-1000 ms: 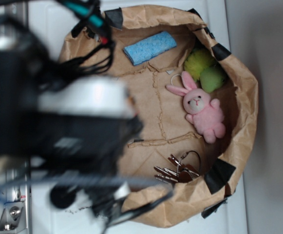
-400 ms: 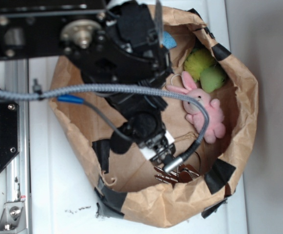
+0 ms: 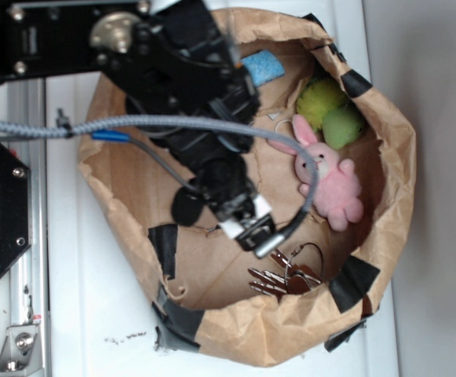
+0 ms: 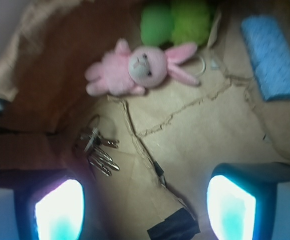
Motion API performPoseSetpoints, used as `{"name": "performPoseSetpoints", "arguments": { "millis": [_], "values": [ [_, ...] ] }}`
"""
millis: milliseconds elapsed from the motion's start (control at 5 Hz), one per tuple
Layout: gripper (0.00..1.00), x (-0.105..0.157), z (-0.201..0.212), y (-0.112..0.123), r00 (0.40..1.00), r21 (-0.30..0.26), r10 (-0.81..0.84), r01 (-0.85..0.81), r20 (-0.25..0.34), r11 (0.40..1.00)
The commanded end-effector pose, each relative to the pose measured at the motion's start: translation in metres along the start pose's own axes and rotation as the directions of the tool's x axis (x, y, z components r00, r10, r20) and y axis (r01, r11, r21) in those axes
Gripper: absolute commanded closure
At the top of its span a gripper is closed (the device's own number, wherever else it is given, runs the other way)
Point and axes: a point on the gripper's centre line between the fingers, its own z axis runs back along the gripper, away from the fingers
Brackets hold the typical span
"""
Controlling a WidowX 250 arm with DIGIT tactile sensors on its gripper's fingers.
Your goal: Grab the silver keys.
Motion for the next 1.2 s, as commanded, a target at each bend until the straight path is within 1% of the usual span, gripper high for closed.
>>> {"name": "performPoseSetpoints", "arguments": {
  "millis": [0, 200, 400, 600, 800, 1000],
  "values": [
    [0.00, 0.016, -0.013, 0.005, 0.995, -0.065, 0.035, -0.028, 0.096, 0.997],
    [0.00, 0.033, -0.025, -0.020, 0.994, -0.084, 0.066, -0.058, 0.089, 0.995],
    [0.00, 0.032, -0.037, -0.032, 0.994, -0.082, 0.078, -0.071, 0.079, 0.994],
    [0.00, 0.024, -0.046, -0.040, 0.996, -0.096, 0.065, -0.059, 0.059, 0.994],
    [0.00, 0.027, -0.058, -0.049, 0.997, -0.073, 0.049, -0.045, 0.053, 0.996],
    [0.00, 0.027, -0.069, -0.052, 0.998, -0.062, 0.032, -0.029, 0.055, 0.998]
  ]
}}
